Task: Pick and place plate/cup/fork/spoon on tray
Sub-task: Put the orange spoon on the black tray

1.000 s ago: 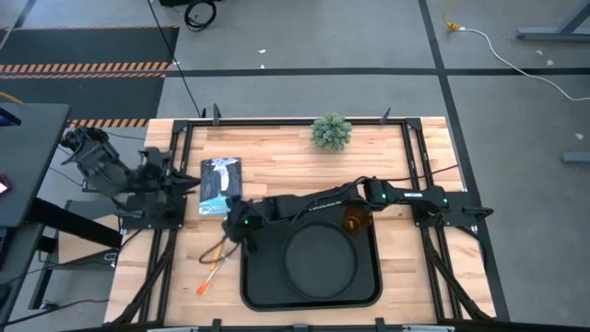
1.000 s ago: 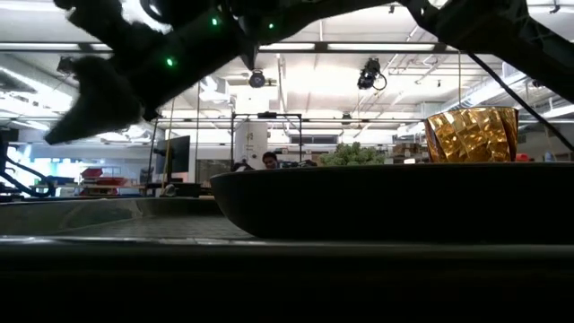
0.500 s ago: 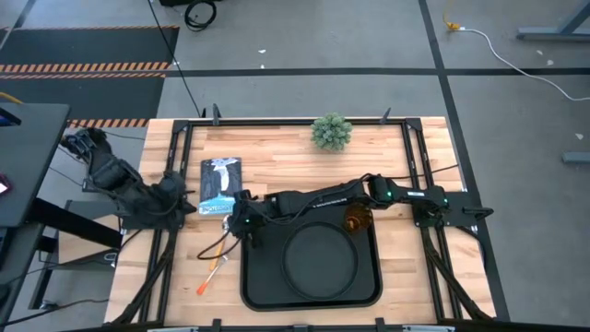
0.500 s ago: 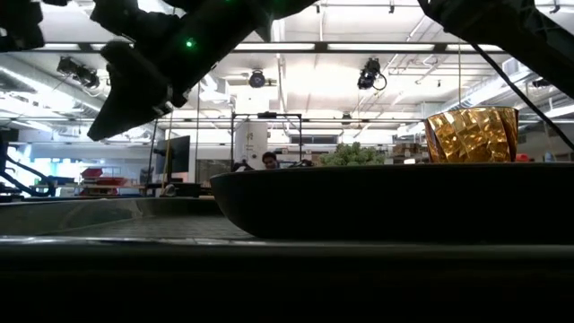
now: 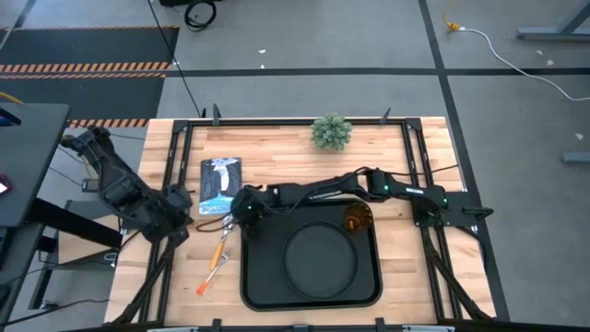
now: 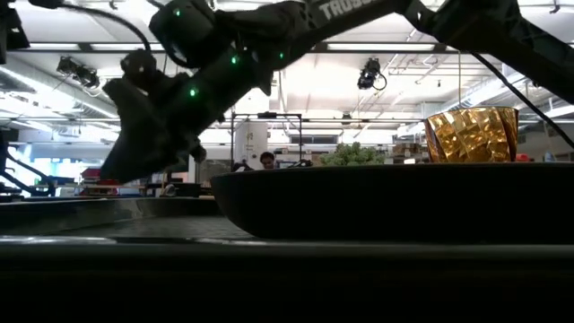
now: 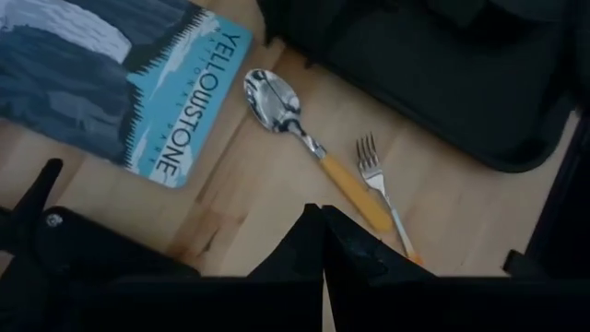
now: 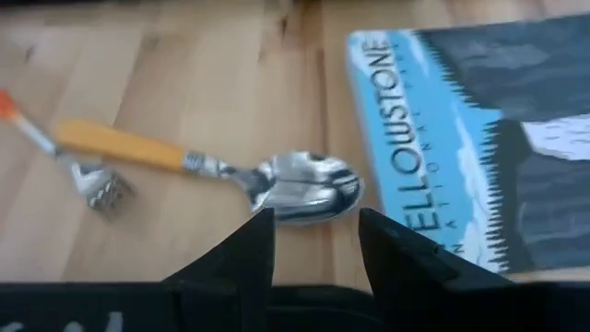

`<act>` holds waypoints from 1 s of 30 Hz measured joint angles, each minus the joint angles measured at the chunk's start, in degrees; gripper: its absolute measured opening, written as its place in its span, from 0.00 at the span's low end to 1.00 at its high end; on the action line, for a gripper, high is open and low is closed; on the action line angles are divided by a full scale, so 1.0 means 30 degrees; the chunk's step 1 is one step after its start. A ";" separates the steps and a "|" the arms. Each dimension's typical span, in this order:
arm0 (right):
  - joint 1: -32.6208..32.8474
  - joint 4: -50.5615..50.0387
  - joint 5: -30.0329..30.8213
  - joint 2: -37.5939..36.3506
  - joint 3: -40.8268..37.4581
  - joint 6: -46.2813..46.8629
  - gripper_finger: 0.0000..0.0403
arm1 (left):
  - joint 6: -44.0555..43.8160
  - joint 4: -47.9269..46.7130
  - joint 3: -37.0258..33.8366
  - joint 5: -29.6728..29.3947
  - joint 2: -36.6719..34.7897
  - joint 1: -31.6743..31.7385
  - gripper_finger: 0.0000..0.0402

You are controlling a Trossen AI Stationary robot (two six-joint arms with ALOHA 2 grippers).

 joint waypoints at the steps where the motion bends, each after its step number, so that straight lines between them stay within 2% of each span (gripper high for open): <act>1: -0.0059 0.0210 0.0005 0.0000 -0.0036 0.0284 0.41 | -0.0238 0.0007 -0.0003 -0.0136 -0.0010 -0.0327 0.01; 9: -0.0359 0.1993 0.0555 -0.0073 -0.0001 0.2247 0.40 | -0.2207 0.0014 0.0000 -0.1544 -0.0014 -0.2272 0.01; 15: -0.0748 0.1825 0.0517 -0.0066 -0.0007 0.2332 0.40 | -0.4167 0.0022 -0.0002 -0.1638 0.0016 -0.3699 0.01; 18: -0.0875 0.1930 -0.0226 -0.0066 0.0001 0.2504 0.40 | -0.5195 0.0014 0.0000 -0.1652 0.0285 -0.4254 0.01; 24: -0.0899 0.2766 -0.0564 -0.0058 -0.0663 0.3101 0.40 | -0.6648 0.0395 -0.0005 -0.1667 0.2172 -0.4927 0.01; 30: -0.0754 0.2650 -0.0800 -0.0078 -0.0628 0.2693 0.40 | -0.7517 0.1098 0.0000 -0.1758 0.5110 -0.4915 0.01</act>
